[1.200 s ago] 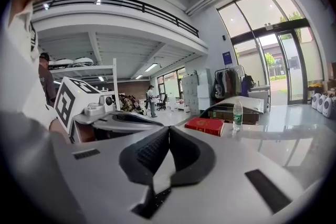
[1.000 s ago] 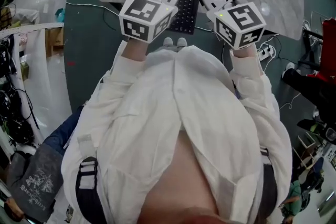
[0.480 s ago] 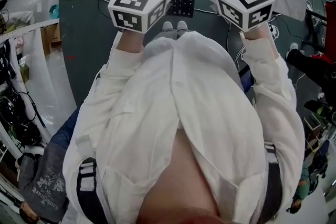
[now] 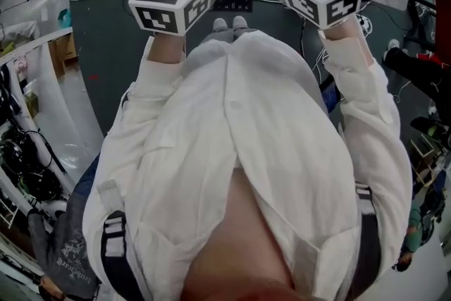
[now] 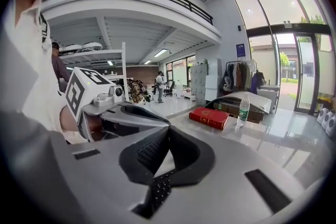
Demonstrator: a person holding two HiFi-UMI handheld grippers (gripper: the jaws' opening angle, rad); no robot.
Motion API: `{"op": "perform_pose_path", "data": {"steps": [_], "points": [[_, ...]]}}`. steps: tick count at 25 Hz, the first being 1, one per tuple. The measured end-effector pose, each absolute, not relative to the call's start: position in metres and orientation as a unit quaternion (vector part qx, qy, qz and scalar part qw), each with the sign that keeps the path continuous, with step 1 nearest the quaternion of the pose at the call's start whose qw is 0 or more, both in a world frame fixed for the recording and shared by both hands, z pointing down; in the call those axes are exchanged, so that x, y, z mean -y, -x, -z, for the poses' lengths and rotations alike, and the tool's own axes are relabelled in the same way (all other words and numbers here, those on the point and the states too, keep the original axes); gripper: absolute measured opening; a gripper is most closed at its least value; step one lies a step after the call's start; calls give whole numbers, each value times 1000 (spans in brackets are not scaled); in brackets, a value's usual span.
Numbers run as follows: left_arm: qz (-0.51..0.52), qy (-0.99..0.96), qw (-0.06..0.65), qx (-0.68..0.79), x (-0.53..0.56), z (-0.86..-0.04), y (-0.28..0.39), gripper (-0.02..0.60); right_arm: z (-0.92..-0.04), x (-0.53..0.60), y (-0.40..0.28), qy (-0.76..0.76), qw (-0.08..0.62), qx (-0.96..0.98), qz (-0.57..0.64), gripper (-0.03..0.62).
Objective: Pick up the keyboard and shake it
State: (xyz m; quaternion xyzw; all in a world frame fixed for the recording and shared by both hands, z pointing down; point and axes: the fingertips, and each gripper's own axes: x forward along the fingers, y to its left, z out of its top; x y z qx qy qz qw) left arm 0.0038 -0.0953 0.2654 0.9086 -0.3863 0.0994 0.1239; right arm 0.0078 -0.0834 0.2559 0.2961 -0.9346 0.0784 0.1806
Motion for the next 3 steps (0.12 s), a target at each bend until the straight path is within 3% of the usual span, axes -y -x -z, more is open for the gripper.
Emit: {"op": "perform_pose_path", "data": {"steps": [3], "points": [[-100, -908, 124, 387, 95, -266, -3, 12, -257, 83, -6, -296, 184, 935, -70, 28]]}}
